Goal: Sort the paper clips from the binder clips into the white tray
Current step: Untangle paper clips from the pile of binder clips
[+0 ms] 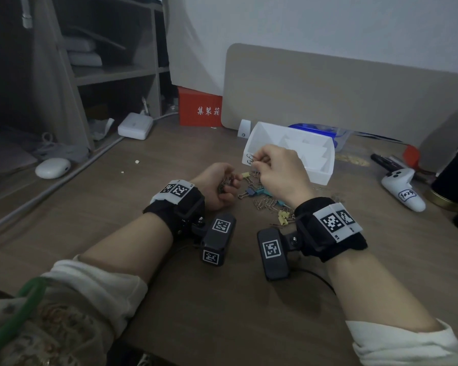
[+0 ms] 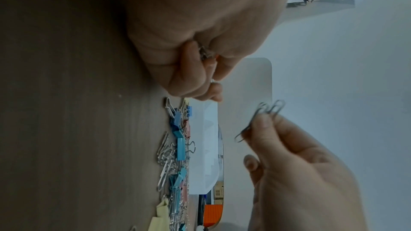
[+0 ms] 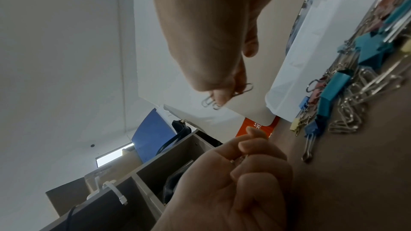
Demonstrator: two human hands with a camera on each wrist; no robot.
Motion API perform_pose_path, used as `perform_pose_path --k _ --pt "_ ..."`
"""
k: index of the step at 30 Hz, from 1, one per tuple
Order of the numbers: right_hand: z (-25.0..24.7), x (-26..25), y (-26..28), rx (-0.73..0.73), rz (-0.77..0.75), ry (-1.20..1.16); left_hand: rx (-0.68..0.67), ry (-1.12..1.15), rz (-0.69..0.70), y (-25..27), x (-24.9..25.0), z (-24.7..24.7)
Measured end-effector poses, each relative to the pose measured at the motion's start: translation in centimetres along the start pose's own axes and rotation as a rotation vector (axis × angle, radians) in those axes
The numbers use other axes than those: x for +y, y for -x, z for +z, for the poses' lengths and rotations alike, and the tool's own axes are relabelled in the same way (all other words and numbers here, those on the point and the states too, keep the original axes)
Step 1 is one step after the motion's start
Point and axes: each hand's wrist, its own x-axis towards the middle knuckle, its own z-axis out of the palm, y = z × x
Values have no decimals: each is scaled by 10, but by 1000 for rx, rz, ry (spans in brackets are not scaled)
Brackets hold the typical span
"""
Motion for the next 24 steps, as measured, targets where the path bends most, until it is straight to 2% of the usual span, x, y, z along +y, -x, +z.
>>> perform_pose_path --k 4,9,15,24 --pt "-2 -9 2 86 -38 -213 -58 -84 -76 2 -1 4" --pt "0 -18 9 -62 12 -435 -125 -148 -75 3 -4 10" --pt "6 -12 9 -168 -5 -359 -161 -85 -33 2 -2 8" --pt "11 -2 8 -188 -23 -334 -127 -39 -48 0 -3 4"
